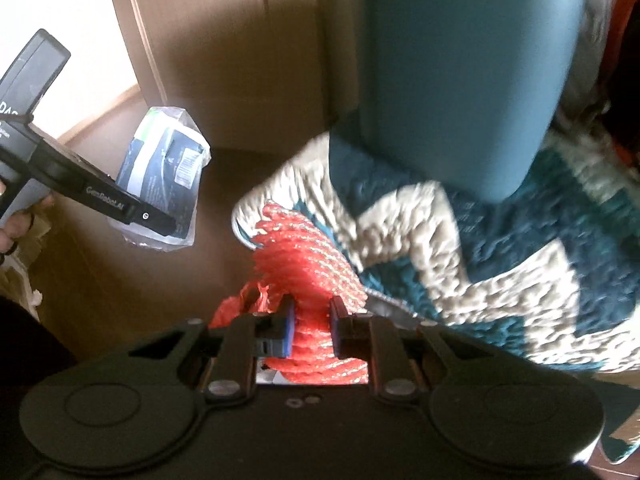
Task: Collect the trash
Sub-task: 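Lift the wrapper and orange foam net up to the teal wastebasket with both tools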
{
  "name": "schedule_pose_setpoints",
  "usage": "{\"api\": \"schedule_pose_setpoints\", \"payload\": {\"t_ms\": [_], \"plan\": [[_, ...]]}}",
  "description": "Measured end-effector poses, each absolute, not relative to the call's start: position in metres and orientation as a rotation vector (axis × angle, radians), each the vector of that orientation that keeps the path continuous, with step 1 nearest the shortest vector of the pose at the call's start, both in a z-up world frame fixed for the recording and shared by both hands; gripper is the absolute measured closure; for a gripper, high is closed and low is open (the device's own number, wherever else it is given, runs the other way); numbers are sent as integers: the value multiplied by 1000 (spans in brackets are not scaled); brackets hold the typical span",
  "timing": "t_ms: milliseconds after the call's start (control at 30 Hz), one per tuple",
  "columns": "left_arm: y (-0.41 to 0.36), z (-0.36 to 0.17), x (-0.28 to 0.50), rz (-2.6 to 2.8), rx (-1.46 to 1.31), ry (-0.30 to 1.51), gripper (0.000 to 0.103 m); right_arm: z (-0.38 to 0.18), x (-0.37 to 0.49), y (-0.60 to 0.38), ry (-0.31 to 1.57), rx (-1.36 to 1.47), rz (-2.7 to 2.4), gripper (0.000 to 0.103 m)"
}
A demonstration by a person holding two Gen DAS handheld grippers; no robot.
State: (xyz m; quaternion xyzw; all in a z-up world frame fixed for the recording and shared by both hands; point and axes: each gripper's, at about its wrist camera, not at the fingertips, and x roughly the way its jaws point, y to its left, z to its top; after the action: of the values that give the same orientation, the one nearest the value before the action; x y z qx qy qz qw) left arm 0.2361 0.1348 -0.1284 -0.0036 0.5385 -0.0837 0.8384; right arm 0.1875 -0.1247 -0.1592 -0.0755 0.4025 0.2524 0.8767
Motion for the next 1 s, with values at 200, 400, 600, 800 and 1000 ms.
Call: {"api": "schedule_pose_setpoints", "payload": {"t_ms": [200, 400, 600, 800, 1000], "plan": [[111, -72, 206, -174, -13, 1034, 90, -103, 159, -135, 717, -147, 506, 87], [91, -12, 197, -174, -20, 925, 90, -54, 146, -149, 603, -143, 478, 86], [66, 38, 202, -192, -25, 834, 90, -8, 153, -167, 524, -120, 442, 86], [39, 87, 221, -225, -25, 755, 90, 38, 180, -179, 457, -112, 399, 86], [13, 127, 252, -225, -12, 674, 90, 81, 222, -187, 402, -102, 354, 86]]}}
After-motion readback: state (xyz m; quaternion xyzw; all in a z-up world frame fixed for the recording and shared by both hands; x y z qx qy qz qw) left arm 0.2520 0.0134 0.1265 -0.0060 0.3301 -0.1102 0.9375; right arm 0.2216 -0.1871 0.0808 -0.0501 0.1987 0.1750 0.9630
